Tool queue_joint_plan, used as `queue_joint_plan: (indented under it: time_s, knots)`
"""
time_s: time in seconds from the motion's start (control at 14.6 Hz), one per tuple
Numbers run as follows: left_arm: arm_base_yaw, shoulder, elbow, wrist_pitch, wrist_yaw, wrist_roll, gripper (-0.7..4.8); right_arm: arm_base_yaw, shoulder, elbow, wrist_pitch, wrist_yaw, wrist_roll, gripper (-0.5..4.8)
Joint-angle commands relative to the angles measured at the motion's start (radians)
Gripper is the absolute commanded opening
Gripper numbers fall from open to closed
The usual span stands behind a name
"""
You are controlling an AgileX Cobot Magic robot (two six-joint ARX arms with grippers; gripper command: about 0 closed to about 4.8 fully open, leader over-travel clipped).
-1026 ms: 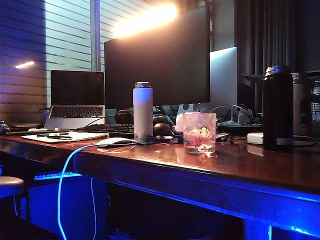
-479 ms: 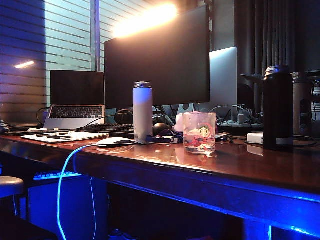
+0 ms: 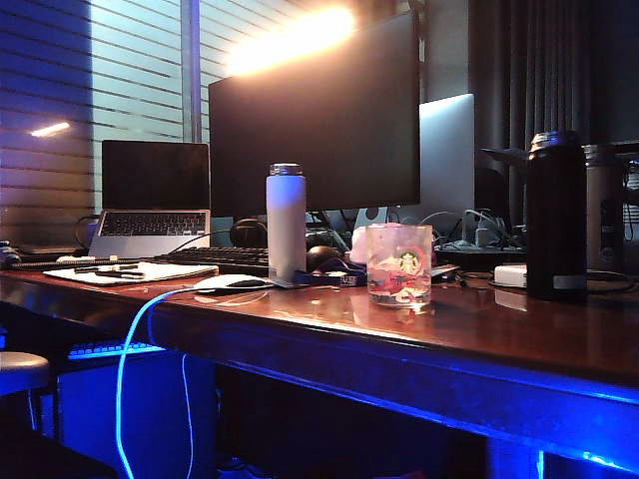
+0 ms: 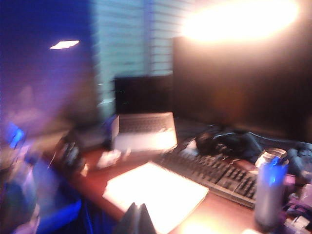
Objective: Pick up the black thermos, pour a little water from inside into the glass cup, then place the black thermos back on the table.
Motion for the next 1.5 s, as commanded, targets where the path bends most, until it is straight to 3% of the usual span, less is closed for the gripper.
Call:
queue_joint_plan:
  time_s: [0.07,0.14,0.27,0.48,0.82,0.89,1.03,1.23,1.37,1.5]
  knots:
    - [0.0,0.337,0.391,-0.265,0.346,0.116,-0.04,0.0,0.247,0.154,0.018,0.003,-0.055,-0.01]
    - [0.0,0.474,0.556,-0.441,0.489,0.116,-0.04,0.0,0.342,0.204,0.018,0.003,-0.101,-0.01]
    - [-0.007,0.67,0.775,-0.687,0.639,0.171,-0.04,0.0,0.509,0.257,0.041,0.002,-0.118,-0.01]
    - [-0.072,0.798,0.884,-0.858,0.653,0.276,-0.04,0.001,0.638,0.259,0.127,-0.009,-0.117,-0.01]
    - [-0.106,0.816,0.885,-0.879,0.586,0.293,-0.03,-0.001,0.757,0.259,0.263,-0.027,-0.118,-0.01]
    - [-0.106,0.816,0.885,-0.878,0.581,0.293,-0.03,0.0,0.788,0.259,0.307,-0.035,-0.119,0.33]
    - [-0.106,0.816,0.885,-0.879,0.581,0.293,-0.03,0.0,0.887,0.258,0.448,-0.129,-0.122,4.79]
    - [-0.106,0.816,0.885,-0.881,0.58,0.292,-0.03,0.001,0.989,0.259,0.466,-0.291,-0.099,4.79]
    - [-0.106,0.816,0.884,-0.881,0.581,0.292,-0.03,0.018,1.002,0.258,0.484,-0.268,-0.05,4.79]
    - [-0.106,0.817,0.884,-0.882,0.583,0.291,-0.03,0.026,1.043,0.257,0.577,-0.177,-0.051,4.79]
